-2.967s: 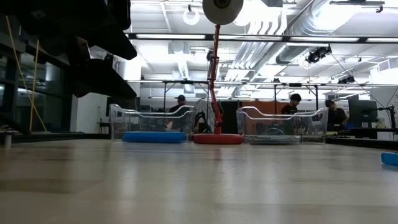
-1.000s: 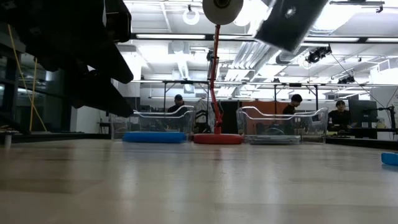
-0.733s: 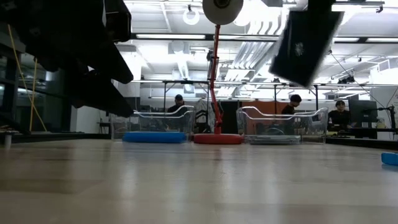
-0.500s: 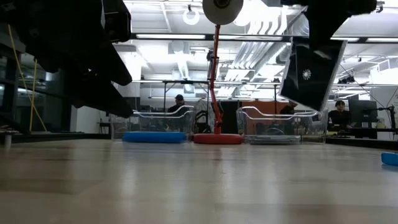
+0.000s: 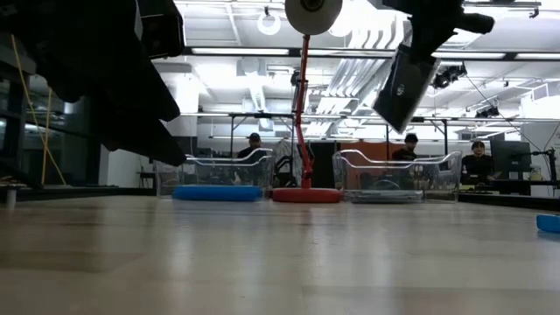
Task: Pick & place jewel cases by type
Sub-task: Put the black cd case into the right transparent bin
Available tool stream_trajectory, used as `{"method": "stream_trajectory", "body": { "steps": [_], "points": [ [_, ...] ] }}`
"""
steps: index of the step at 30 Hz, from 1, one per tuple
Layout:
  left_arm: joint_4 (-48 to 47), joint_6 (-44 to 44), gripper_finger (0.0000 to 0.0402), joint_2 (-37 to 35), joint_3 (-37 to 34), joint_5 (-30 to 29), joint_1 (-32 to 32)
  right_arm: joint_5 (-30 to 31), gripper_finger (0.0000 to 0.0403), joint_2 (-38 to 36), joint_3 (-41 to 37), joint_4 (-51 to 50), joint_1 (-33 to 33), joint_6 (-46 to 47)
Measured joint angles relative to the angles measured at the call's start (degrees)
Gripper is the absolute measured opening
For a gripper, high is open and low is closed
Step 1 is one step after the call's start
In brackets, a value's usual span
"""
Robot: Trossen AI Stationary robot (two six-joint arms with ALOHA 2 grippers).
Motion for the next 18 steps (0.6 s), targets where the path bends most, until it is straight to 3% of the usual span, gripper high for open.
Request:
{"method": "stream_trajectory", "body": {
  "steps": [9, 18],
  "points": [
    [-0.21, 2.12, 0.0312, 0.0, 0.0, 0.69, 0.0, -13.09, 0.001, 0.61, 0.0, 8.5, -20.63, -16.49],
    [-0.24, 2.14, 0.0312, 0.0, 0.0, 1.84, 0.0, -26.37, 0.001, 5.41, 0.0, 11.23, -32.32, -23.3]
  ]
}}
